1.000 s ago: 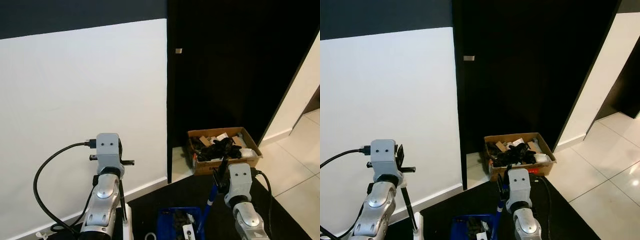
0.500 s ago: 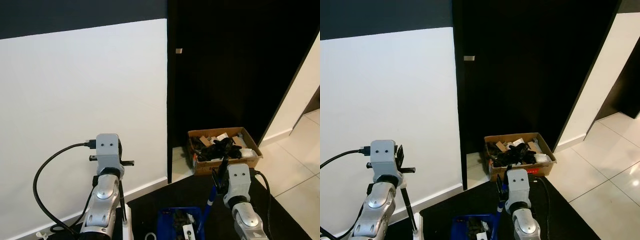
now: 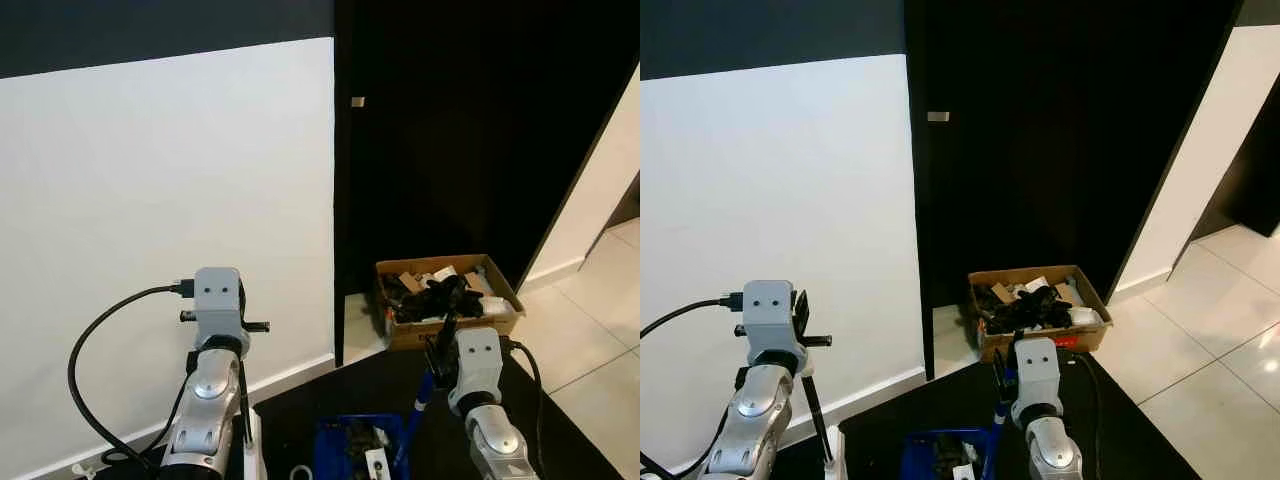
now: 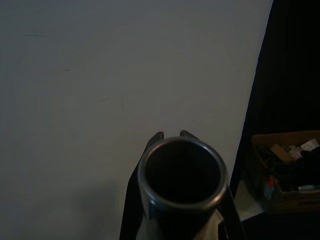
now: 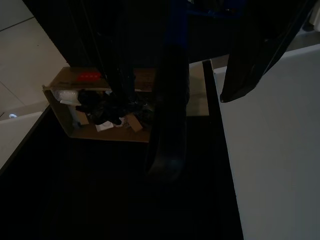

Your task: Sweep floor

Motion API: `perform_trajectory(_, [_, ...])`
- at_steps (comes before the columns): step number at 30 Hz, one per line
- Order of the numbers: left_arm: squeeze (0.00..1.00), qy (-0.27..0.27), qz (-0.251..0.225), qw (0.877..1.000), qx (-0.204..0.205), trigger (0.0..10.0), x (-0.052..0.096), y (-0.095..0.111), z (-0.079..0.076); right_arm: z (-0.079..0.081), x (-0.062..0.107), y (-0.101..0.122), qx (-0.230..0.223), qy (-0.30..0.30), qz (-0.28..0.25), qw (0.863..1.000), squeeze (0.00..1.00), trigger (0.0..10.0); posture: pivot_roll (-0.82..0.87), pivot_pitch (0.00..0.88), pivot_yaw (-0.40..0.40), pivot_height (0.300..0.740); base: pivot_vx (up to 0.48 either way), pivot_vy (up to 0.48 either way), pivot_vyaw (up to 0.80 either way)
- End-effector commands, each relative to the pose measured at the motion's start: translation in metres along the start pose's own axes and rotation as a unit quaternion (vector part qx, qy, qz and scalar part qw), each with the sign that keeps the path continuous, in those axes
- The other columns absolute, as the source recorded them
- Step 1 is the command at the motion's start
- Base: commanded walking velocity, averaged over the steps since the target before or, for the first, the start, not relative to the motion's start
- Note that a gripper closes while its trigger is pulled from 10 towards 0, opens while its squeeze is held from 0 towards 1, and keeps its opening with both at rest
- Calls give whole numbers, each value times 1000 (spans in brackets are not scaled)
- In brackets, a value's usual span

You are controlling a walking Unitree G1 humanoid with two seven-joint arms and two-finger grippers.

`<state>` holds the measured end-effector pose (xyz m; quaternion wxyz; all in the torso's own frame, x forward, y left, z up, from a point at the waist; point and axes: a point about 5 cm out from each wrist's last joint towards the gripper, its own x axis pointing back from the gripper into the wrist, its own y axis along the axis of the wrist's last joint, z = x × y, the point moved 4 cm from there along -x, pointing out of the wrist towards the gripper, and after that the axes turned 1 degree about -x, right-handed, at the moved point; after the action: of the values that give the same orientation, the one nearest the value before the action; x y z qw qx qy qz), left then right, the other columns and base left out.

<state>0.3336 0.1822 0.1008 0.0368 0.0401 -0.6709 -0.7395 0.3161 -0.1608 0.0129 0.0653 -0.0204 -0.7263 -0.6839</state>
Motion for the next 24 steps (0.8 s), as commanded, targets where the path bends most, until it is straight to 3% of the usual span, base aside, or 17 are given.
perform_trajectory(1, [0, 7, -23, 1000, -10, 10000, 0, 12, 4, 4, 1, -2, -3, 4, 4, 1000, 0, 10000, 13, 13, 11, 740, 0, 0, 0])
perform_trajectory(17, [0, 5, -21, 1000, -11, 10000, 2, 10, 1, -1, 2, -3, -1, 1, 7, 1000, 0, 10000, 22, 0, 11, 740, 0, 0, 0])
perform_trajectory(24, [0, 10, -20, 1000, -11, 10000, 3, 10, 4, 4, -2, 3, 2, 10, -4, 1000, 0, 10000, 24, 0, 6, 740, 0, 0, 0])
